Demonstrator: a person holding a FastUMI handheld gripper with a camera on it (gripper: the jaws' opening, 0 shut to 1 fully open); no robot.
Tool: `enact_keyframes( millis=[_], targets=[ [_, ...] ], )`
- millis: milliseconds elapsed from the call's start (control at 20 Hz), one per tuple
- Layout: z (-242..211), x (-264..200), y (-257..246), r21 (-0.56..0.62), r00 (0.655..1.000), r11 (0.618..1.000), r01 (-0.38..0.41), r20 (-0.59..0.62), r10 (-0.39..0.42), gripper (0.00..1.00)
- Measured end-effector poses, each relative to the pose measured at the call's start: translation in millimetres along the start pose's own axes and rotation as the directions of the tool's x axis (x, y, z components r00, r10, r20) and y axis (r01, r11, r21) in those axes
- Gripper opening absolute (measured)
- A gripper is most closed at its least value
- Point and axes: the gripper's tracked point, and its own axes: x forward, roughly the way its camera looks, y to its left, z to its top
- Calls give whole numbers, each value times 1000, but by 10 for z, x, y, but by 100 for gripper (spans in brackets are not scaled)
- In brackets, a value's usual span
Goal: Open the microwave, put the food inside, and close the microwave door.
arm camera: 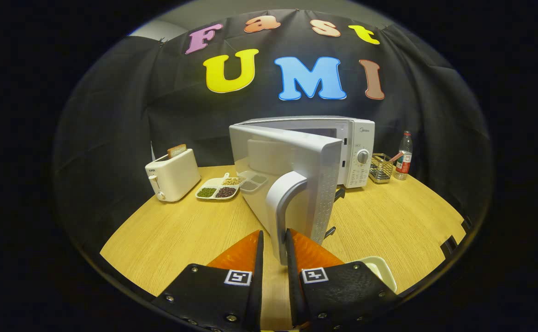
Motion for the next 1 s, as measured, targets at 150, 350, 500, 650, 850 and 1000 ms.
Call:
enact_keyframes(
  millis=[150,350,500,650,850,1000],
  targets=[
    [-54,-48,223,-18,999,999,-49,-7,49,25],
    [-104,-97,581,-77,991,988,-134,-24,132,25],
    [-163,-155,853,-106,977,971,-213,-46,209,25],
    [-192,-217,1101,-133,948,939,-316,-67,310,28],
    [-98,-456,1380,-187,868,848,-496,-81,490,44],
    [208,-750,1485,-210,800,778,-592,-34,599,66]
  ],
)
